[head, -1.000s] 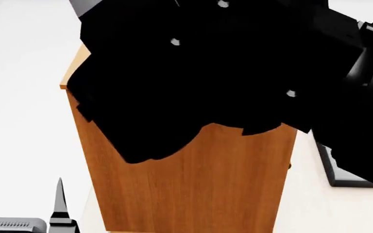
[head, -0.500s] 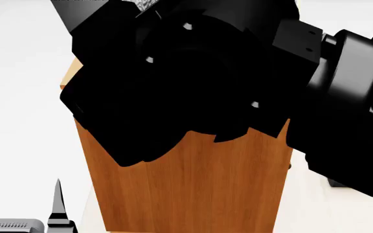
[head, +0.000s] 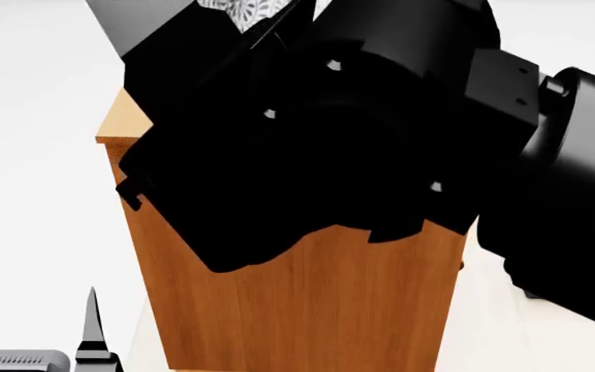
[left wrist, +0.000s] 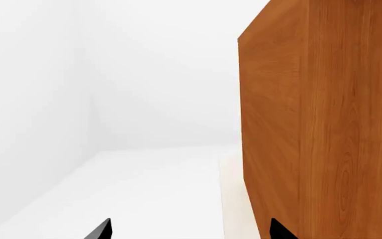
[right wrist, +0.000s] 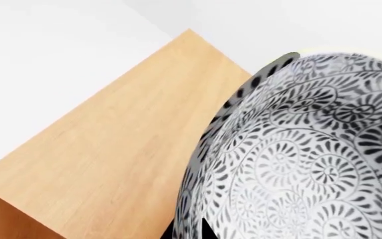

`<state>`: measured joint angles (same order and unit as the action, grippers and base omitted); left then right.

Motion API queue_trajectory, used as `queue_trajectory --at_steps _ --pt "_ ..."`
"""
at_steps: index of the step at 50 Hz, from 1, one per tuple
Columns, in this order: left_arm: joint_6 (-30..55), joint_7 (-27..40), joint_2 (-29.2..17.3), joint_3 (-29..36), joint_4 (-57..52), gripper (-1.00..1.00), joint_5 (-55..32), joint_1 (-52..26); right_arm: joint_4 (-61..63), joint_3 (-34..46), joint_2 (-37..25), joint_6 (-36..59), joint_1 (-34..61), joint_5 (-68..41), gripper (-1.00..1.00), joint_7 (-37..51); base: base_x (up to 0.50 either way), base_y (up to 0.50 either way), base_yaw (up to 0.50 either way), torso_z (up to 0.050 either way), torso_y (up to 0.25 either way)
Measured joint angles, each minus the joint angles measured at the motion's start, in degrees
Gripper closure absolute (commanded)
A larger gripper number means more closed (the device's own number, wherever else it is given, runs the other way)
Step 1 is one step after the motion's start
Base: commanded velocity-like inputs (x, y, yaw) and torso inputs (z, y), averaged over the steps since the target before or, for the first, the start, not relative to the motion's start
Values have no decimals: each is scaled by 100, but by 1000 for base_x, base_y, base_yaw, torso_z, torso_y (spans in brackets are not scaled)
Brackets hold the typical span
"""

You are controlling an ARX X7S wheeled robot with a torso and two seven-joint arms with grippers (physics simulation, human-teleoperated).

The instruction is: Put the bowl on the top of the cabinet.

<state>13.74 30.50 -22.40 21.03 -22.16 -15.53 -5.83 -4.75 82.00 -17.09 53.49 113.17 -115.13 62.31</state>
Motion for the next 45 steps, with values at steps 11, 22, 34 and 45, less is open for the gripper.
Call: queue_trajectory --at_steps 11,22,34,45 --pt "-4 7 -5 11 1 -100 -12 -4 -11 -5 22 -28 -40 106 100 -52 0 0 0 0 0" --pt "-8 7 -1 41 27 -100 -10 -21 -192 30 139 -54 -82 336 100 -223 0 0 0 0 0" --pt "-72 -6 -13 28 90 -100 -41 -6 -397 23 219 -250 -183 530 -100 -344 0 0 0 -2 0" --pt "-76 2 -23 33 93 -100 -51 -12 -284 -21 178 -486 -271 371 -100 -254 0 0 0 0 0"
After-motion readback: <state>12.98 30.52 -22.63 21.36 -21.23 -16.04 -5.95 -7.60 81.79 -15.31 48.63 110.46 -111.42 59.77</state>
